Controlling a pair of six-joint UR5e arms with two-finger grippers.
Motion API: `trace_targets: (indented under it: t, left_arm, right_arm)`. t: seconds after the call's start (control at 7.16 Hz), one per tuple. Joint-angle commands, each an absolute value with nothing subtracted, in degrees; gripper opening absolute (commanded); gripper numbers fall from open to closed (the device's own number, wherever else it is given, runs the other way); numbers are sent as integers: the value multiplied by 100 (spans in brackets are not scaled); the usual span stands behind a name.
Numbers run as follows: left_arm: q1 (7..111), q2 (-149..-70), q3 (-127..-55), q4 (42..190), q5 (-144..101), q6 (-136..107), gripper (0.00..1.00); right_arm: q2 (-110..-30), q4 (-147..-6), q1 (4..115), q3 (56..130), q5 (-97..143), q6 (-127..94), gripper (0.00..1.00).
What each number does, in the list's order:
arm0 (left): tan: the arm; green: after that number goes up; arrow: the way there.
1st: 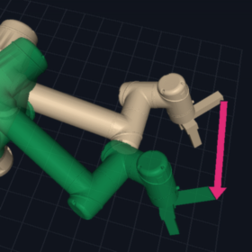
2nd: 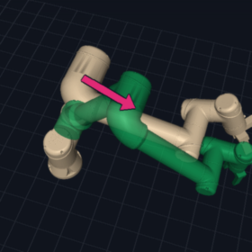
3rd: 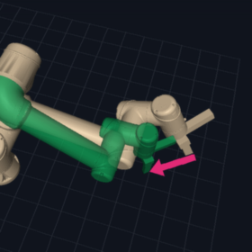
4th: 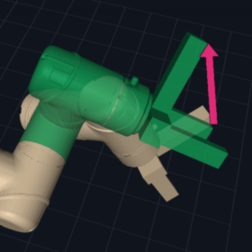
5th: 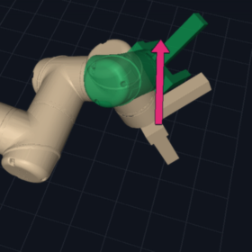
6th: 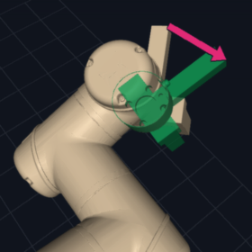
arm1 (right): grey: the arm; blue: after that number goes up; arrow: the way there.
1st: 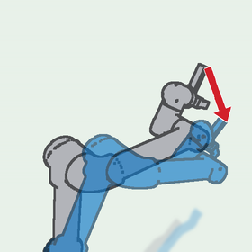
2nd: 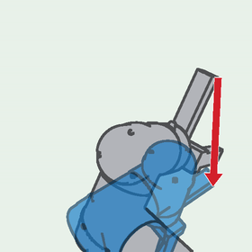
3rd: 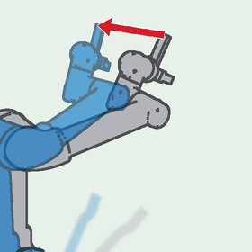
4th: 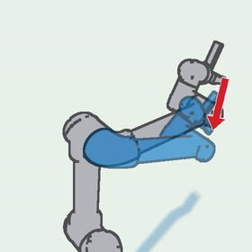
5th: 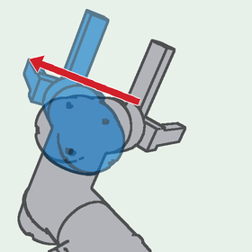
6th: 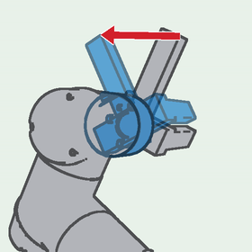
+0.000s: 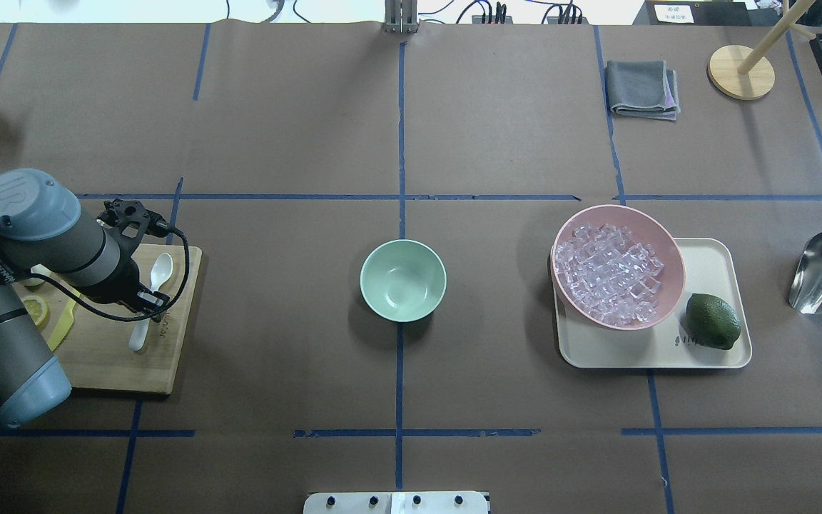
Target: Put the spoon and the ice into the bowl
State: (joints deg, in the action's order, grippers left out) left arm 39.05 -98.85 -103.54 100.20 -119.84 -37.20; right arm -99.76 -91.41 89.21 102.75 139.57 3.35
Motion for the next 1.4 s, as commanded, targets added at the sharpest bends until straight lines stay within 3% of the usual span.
trace_targets:
  t: [0.0, 0.28, 0.7, 1.12, 1.26]
  left_arm:
    - [3920, -9862, -10362, 10020, -11988, -3727, 10]
    - [3920, -9879, -10423, 10020, -11988, -3761, 0]
    - [3955, -10166, -10854, 9941, -12041, -4163, 0]
    - [3571, -11938, -10495, 8872, -12067, -4833, 0]
    - [3429, -12153, -10425, 8816, -12067, -4904, 0]
  right_arm:
    - [-9976, -9141, 8921, 10274, 13957, 343, 100]
    - [-9976, -9141, 8921, 10283, 13957, 343, 100]
    - [-9976, -9141, 8921, 10292, 13957, 334, 100]
    - [-9976, -9141, 8921, 10283, 13966, 334, 100]
    - [-9976, -9141, 8921, 10257, 13957, 334, 100]
